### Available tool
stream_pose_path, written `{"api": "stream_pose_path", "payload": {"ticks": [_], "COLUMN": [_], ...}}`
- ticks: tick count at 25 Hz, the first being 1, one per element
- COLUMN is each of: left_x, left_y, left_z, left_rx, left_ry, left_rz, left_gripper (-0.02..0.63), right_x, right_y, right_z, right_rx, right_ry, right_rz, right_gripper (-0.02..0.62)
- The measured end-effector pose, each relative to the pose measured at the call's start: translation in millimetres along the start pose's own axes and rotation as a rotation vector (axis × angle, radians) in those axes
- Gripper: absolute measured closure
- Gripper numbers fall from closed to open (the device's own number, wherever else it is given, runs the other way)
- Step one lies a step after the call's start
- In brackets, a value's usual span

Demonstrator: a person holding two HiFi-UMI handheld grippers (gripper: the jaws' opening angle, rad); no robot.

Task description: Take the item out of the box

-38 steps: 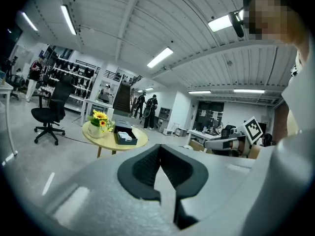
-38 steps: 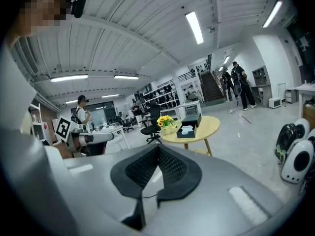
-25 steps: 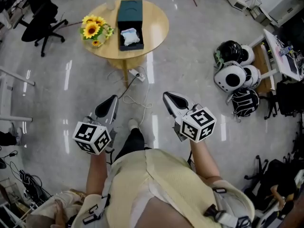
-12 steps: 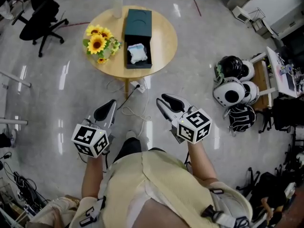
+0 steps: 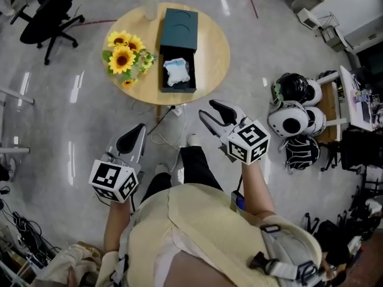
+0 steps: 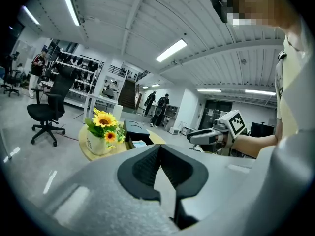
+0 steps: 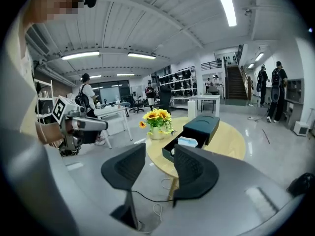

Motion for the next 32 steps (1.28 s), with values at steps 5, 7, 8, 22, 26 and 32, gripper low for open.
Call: {"api": "stream_pose_path", "payload": {"ticks": [5,7,8,22,26,32], "left_x": [-3,-3,-2,11,11,5], "left_y": [27,42,51,118,123,131], "left_z": [7,8,7,7,5,4], "left_rx": [0.066,0.095,0.105,0.291,0.356,0.439], "left_ry": [-0.040,-0.058,-0.064,-0.137,-0.155,-0.187], "left_rz": [-0.026,-0.038,-0.043,-0.097,-0.111,-0.121], "left_gripper": [0.601,0.601,0.601,0.601,0.601,0.601], "right_x": [8,12,14,30,36,35], "right_y": [37,52,59,152,180,216], "right_z": [-40,-57,-66,-134,-141,-144], "right_rx": [0.102,0.154,0.178,0.453,0.532,0.622], "right_ry": [-0.086,-0.122,-0.136,-0.278,-0.330,-0.458], "right_rz": [0.046,0.066,0.077,0.197,0.237,0.325], "right_gripper": [0.411,0.407,0.407,0.402,0.397,0.379]}}
Point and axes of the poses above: the fingertips, and each gripper's own axes: y forward along the fingers, z to its left, x out of its top, the point moved 10 cm from there along -y, backward along the fingers, and after that the axes turned 5 degrees about -y, right-handed, at the moved point
